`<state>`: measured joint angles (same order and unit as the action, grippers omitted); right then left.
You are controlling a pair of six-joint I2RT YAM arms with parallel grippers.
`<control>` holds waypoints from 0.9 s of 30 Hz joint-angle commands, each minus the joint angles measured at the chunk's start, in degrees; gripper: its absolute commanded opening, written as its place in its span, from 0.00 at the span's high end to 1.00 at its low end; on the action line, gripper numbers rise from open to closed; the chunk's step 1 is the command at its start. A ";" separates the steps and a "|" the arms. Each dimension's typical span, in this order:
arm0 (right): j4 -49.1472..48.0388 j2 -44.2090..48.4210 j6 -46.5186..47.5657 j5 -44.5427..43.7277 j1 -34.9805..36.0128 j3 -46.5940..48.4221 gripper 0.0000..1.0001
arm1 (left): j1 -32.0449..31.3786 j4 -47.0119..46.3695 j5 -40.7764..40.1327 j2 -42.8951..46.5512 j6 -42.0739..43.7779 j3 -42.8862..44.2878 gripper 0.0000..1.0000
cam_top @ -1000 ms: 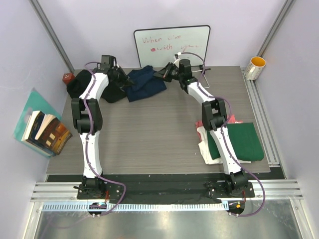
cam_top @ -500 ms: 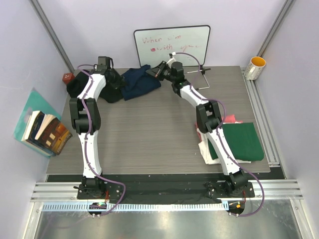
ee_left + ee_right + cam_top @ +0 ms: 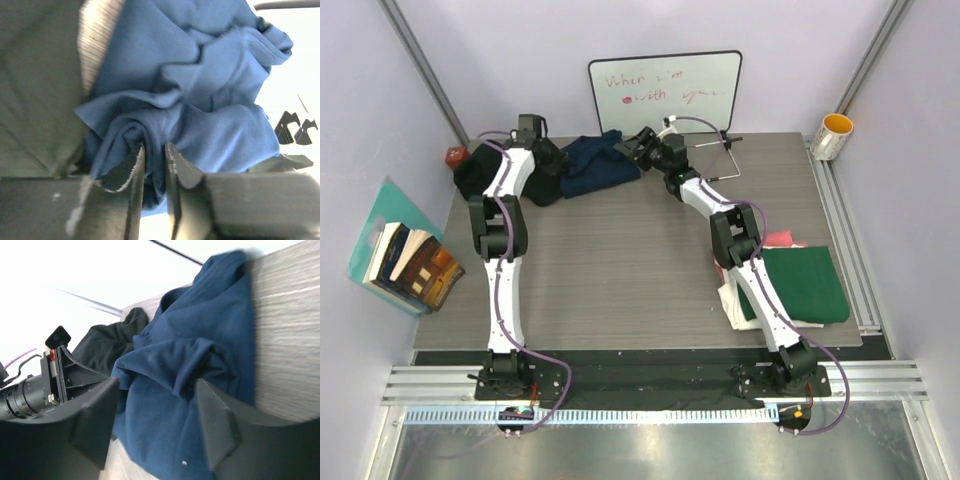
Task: Fold and stack the t-shirts
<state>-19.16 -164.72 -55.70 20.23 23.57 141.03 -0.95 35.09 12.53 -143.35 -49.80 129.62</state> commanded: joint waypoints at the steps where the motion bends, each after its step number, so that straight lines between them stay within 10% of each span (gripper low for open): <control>1: -0.62 0.81 1.73 -3.62 0.16 2.58 0.26 | 2.44 0.50 -1.63 -0.88 -1.61 2.39 0.69; 4: -0.44 2.12 2.18 -3.71 0.07 1.36 0.09 | 2.44 1.91 -3.74 -0.09 -1.44 1.34 0.62; 22: 2.10 25.06 11.83 0.78 -0.19 -17.45 0.14 | 2.45 -6.78 -1.65 22.05 3.30 -14.66 0.50; 27: 8.42 22.01 12.99 3.67 0.07 -10.46 0.22 | -0.98 -8.81 2.57 19.34 5.06 -13.17 0.53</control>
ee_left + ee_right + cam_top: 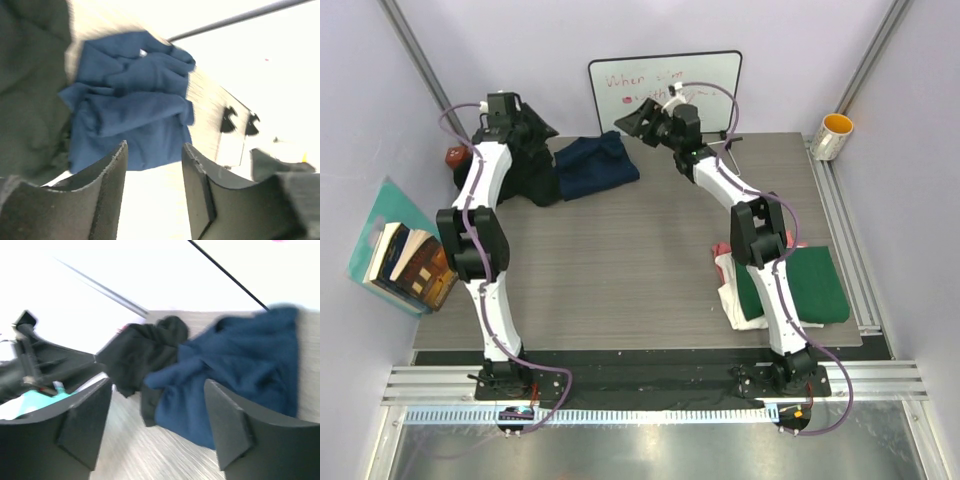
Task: Fold and stack the t-shirts
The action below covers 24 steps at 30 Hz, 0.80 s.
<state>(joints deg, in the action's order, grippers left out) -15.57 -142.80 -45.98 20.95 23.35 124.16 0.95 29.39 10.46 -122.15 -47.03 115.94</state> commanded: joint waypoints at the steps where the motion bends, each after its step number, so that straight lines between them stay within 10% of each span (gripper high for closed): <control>1: 6.76 -1.15 3.78 3.22 0.38 8.27 0.27 | -3.58 -3.02 5.79 -3.00 2.20 1.91 0.58; 4: 10.65 -4.32 4.49 2.70 0.73 11.63 0.57 | -5.07 -2.84 8.35 -7.66 1.59 3.50 0.82; 5: 11.00 -4.67 5.19 2.34 0.90 11.28 0.81 | -5.43 -2.84 8.52 -9.23 2.11 3.76 0.88; 8: 11.71 -6.61 7.57 0.59 1.17 10.84 0.99 | -6.92 -2.76 7.30 -11.61 3.08 3.77 1.00; 24: 16.71 -15.67 6.60 1.38 3.62 11.03 0.99 | -9.03 1.97 -0.17 -15.66 5.19 0.16 1.00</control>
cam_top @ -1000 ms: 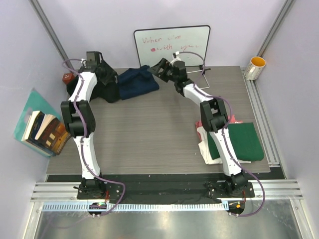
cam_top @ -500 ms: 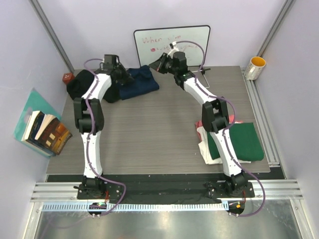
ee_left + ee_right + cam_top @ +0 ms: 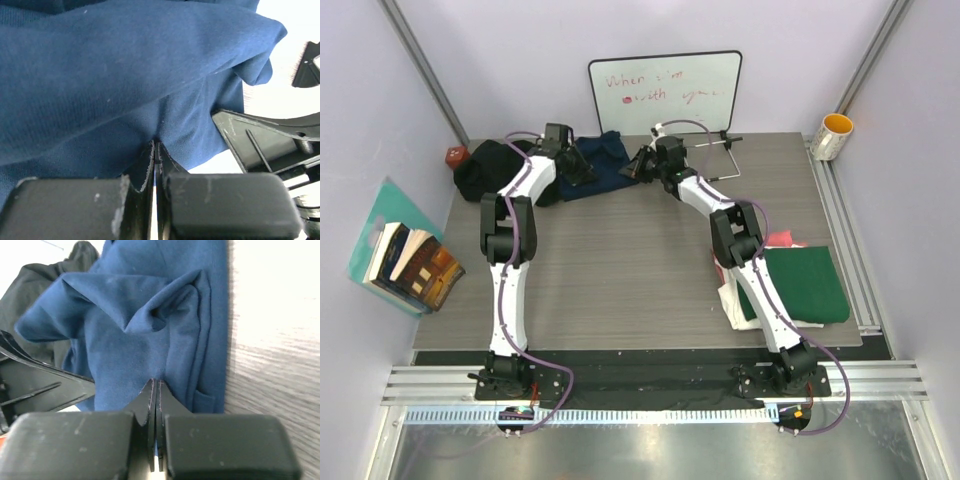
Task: Fold and stack the t-shirts
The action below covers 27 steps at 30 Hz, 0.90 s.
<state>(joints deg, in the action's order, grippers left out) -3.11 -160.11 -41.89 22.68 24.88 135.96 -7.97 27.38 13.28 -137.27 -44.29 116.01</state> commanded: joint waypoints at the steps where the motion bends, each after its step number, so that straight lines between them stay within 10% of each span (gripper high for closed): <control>1: 4.43 2.43 2.69 -0.61 2.19 -2.00 0.99 | -0.21 5.22 -3.17 -1.15 2.98 0.45 1.00; 8: 12.51 9.81 7.69 -2.19 2.54 -11.92 0.99 | -1.70 15.07 -2.12 -0.82 6.32 -0.42 1.00; 27: 22.10 36.08 15.61 -1.23 6.84 -48.12 0.99 | -9.43 16.75 -3.08 23.34 8.70 -35.39 1.00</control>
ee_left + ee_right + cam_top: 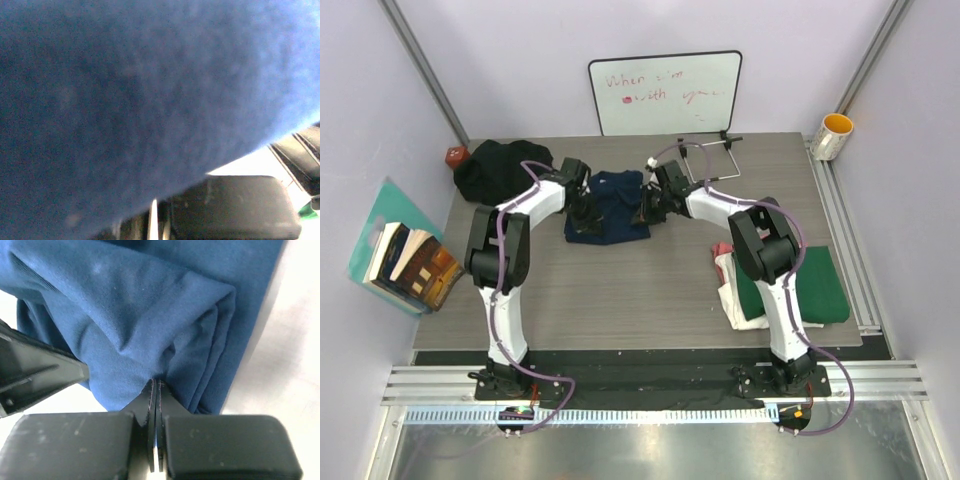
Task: Fold and stack the t-shirts
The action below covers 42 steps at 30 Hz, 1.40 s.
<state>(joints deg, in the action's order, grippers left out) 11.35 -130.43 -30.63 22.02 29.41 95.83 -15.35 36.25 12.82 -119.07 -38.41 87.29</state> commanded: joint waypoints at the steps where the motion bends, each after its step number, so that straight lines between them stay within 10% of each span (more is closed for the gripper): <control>1: 7.72 7.90 4.61 -0.75 2.67 -9.77 0.99 | -2.83 7.87 -2.45 6.81 2.82 -9.91 1.00; 9: 11.85 22.76 2.51 0.57 7.24 -23.22 0.99 | -6.09 11.82 -1.22 18.42 3.34 -20.57 1.00; 16: 14.04 21.54 4.00 0.65 8.12 -13.85 0.92 | -6.27 14.37 -4.73 23.53 4.66 -14.80 0.90; 42: 25.72 10.64 10.15 -5.84 7.51 -0.04 0.99 | -6.00 9.19 -6.49 9.56 8.00 -3.09 1.00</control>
<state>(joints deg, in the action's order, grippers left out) 33.30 -118.98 -24.03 21.02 37.65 93.23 -21.67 49.93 8.01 -106.17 -31.24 82.48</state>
